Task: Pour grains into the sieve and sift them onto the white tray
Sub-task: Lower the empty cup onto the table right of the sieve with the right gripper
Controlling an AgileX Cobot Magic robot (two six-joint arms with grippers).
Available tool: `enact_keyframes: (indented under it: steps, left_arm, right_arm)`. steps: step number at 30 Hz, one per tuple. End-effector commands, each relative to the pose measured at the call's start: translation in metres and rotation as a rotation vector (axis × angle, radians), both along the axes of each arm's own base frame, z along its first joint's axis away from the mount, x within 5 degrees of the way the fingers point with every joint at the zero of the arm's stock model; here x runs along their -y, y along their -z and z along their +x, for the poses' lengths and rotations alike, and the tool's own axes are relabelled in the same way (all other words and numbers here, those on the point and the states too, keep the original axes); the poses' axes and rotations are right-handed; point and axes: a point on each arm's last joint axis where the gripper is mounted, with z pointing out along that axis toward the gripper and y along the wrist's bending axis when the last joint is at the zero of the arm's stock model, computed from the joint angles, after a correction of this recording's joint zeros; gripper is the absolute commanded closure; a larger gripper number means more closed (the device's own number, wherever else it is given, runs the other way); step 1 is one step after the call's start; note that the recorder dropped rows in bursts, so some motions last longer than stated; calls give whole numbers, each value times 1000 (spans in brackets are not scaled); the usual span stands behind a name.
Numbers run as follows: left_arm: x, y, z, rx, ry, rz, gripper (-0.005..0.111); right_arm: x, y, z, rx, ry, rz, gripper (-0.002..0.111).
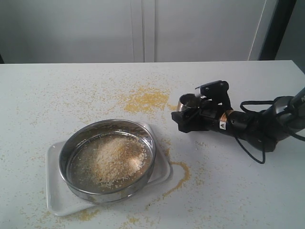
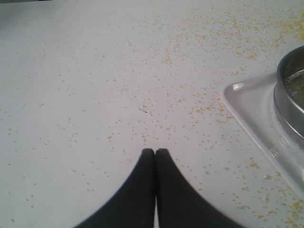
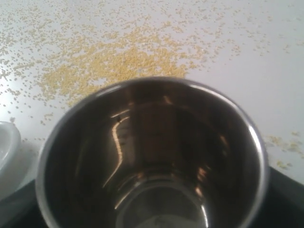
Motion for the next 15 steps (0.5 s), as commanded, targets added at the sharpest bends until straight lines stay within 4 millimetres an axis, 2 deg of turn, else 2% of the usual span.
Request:
enact_keyframes:
  steps: [1, 5, 15]
  left_arm:
    - [0, 1, 0, -2, -2, -9, 106]
    - [0, 1, 0, -2, -2, -9, 106]
    - [0, 1, 0, -2, -2, -9, 106]
  right_arm:
    - [0, 3, 1, 23, -29, -58, 108]
    - [-3, 4, -2, 33, -82, -77, 96]
    - [-3, 3, -2, 38, -90, -72, 38]
